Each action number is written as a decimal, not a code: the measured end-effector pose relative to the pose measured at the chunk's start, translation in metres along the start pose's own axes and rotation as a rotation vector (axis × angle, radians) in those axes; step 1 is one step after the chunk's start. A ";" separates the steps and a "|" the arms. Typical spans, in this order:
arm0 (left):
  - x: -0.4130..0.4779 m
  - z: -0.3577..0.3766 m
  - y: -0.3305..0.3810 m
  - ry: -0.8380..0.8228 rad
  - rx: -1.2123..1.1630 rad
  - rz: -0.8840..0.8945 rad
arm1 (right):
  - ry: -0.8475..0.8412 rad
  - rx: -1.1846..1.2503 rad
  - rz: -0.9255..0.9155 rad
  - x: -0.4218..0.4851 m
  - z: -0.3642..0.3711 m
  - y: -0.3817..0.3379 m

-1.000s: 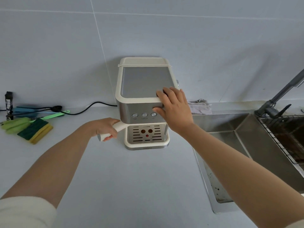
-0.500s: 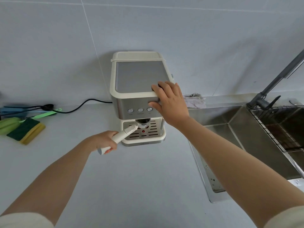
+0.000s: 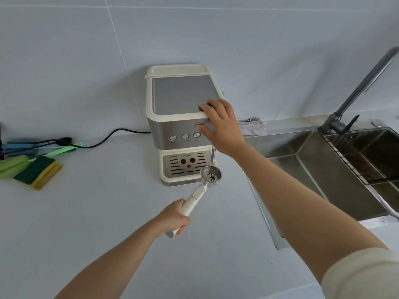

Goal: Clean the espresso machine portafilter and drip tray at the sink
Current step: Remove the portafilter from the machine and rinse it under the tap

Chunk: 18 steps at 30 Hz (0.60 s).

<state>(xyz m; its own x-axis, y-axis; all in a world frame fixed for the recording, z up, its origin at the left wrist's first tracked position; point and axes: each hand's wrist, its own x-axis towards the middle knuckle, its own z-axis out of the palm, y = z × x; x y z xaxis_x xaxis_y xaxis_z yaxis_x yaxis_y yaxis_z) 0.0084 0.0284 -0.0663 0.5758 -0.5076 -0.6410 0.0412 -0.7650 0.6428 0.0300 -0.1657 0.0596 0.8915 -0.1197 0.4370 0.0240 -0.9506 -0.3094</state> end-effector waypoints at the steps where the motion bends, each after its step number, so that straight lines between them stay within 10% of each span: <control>1: -0.001 0.004 0.004 0.004 -0.004 0.005 | -0.016 0.011 0.025 -0.001 0.000 0.000; 18: 0.048 0.094 0.127 0.011 -0.018 0.088 | -0.110 0.297 0.272 -0.062 -0.047 0.132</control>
<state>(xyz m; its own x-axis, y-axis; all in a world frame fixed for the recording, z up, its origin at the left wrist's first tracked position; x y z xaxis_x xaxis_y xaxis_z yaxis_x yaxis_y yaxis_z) -0.0358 -0.1303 -0.0553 0.5870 -0.5683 -0.5766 0.0045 -0.7099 0.7042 -0.0434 -0.2974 0.0314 0.9259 -0.3084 0.2184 -0.1035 -0.7628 -0.6383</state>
